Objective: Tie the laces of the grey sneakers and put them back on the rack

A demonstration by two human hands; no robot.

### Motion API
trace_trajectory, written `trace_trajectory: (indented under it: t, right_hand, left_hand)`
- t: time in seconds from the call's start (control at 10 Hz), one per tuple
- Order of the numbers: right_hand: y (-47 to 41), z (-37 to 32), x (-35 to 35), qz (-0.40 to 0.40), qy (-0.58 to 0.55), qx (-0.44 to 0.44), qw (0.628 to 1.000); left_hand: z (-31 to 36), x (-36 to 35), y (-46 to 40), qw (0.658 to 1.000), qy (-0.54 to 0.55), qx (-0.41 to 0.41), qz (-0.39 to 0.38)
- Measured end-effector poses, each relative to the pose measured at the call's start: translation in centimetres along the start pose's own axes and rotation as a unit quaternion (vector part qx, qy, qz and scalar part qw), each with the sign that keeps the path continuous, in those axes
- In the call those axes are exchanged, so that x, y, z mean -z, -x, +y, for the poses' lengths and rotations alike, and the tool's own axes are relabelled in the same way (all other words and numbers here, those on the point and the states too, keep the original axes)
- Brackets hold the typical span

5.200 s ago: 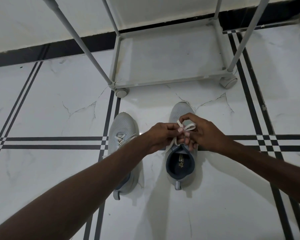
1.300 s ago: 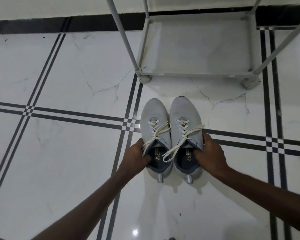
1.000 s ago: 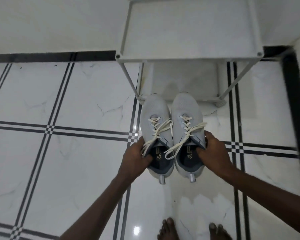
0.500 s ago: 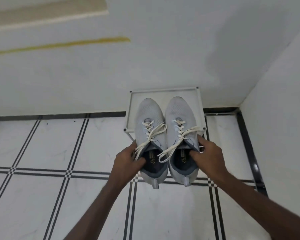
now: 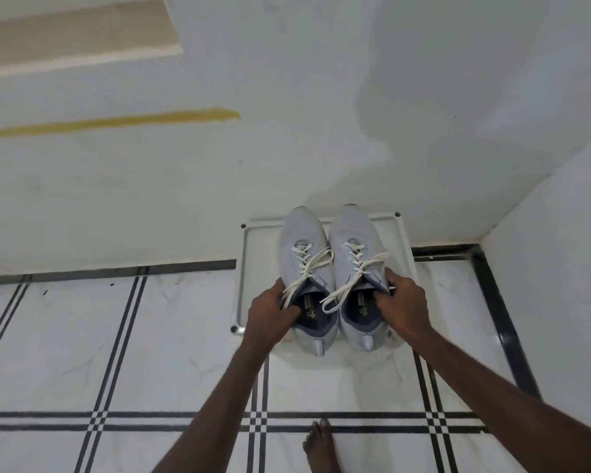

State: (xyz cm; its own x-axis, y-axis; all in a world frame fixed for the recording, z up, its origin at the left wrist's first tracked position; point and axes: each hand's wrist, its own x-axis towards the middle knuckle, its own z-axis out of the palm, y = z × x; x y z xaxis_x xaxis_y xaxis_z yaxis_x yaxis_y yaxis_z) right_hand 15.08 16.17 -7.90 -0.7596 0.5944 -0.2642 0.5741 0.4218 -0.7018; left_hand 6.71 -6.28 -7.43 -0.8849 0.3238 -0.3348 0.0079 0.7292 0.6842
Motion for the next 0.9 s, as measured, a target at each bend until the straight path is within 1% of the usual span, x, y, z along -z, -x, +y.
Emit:
trace_trajectory:
  t: [0.1, 0.3, 0.4, 0.5, 0.6, 0.7, 0.8, 0.9]
  right_hand:
    - [-4.4, 0.6, -3.5, 0.004, -0.001, -0.027, 1.000]
    - [-10.0, 2.9, -8.1, -0.007, 0.025, -0.066, 0.997]
    - [-11.1, 3.9, -9.2, -0.028, 0.045, -0.084, 0.995]
    - [-11.3, 4.2, -9.5, -0.051, 0.061, -0.084, 0.993]
    - [-11.5, 3.3, -9.0, -0.084, 0.063, -0.090, 0.990]
    - [-11.2, 1.7, -7.7, -0.107, 0.090, -0.100, 0.985]
    - [-11.7, -0.7, -5.8, -0.100, 0.116, -0.073, 0.985]
    - [-11.9, -4.6, -2.8, -0.097, 0.110, -0.022, 0.989]
  left_hand:
    - [-2.3, -1.3, -5.9, 1.000, -0.012, 0.008, -0.019]
    - [-5.5, -4.4, -13.0, 0.998, -0.023, 0.016, -0.054]
    - [-6.8, -5.9, -14.1, 0.997, -0.041, 0.016, -0.070]
    - [-7.7, -6.6, -14.3, 0.995, -0.051, 0.028, -0.086]
    - [-7.8, -6.8, -14.6, 0.992, -0.065, 0.036, -0.099]
    - [-6.3, -6.2, -14.1, 0.988, -0.107, 0.052, -0.094]
    - [-3.6, -4.1, -13.9, 0.978, -0.196, 0.028, -0.065]
    - [0.8, -1.0, -13.9, 0.983, -0.177, -0.035, -0.041]
